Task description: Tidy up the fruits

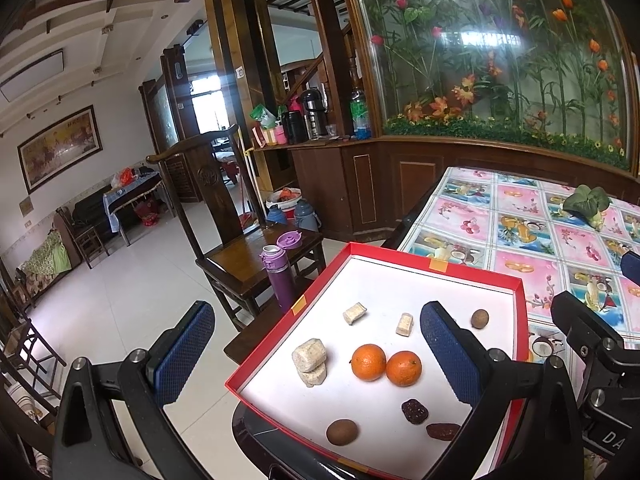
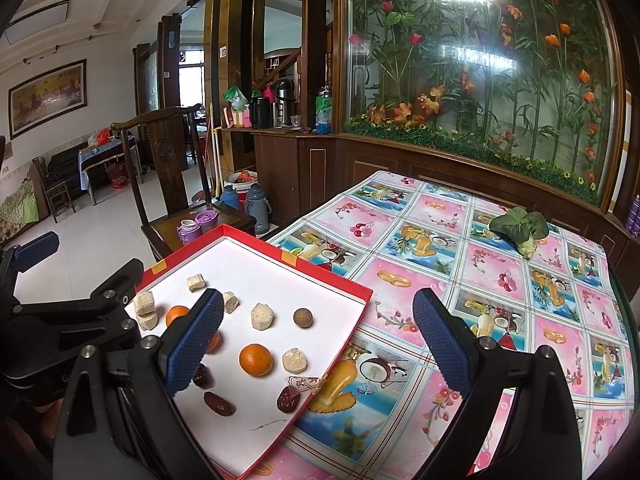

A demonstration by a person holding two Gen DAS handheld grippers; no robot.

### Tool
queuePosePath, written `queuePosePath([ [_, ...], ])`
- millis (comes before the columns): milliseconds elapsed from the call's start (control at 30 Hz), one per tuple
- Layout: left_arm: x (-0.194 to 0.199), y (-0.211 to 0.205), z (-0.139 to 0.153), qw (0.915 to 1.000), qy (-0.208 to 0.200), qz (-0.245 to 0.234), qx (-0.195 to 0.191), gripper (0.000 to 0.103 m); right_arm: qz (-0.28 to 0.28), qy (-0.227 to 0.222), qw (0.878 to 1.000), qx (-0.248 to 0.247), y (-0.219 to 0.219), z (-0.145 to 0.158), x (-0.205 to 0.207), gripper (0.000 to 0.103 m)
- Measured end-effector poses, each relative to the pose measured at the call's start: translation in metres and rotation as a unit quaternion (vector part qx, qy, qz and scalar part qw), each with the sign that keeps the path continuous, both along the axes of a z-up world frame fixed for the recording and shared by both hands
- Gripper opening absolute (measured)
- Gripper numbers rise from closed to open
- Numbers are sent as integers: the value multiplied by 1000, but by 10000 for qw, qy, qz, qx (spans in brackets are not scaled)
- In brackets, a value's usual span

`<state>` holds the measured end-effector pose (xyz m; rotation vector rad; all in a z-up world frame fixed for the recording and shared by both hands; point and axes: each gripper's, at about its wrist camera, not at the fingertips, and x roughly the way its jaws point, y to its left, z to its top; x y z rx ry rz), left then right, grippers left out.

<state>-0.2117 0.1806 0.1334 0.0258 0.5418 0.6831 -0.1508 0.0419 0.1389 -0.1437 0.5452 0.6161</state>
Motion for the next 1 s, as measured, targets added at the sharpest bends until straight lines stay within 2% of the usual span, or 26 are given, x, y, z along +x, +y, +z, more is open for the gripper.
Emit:
queuePosePath([
  [1000,1,2,-1,10000,1,-57,-42,103,-18,24,10000,6,-1,0,1,96],
])
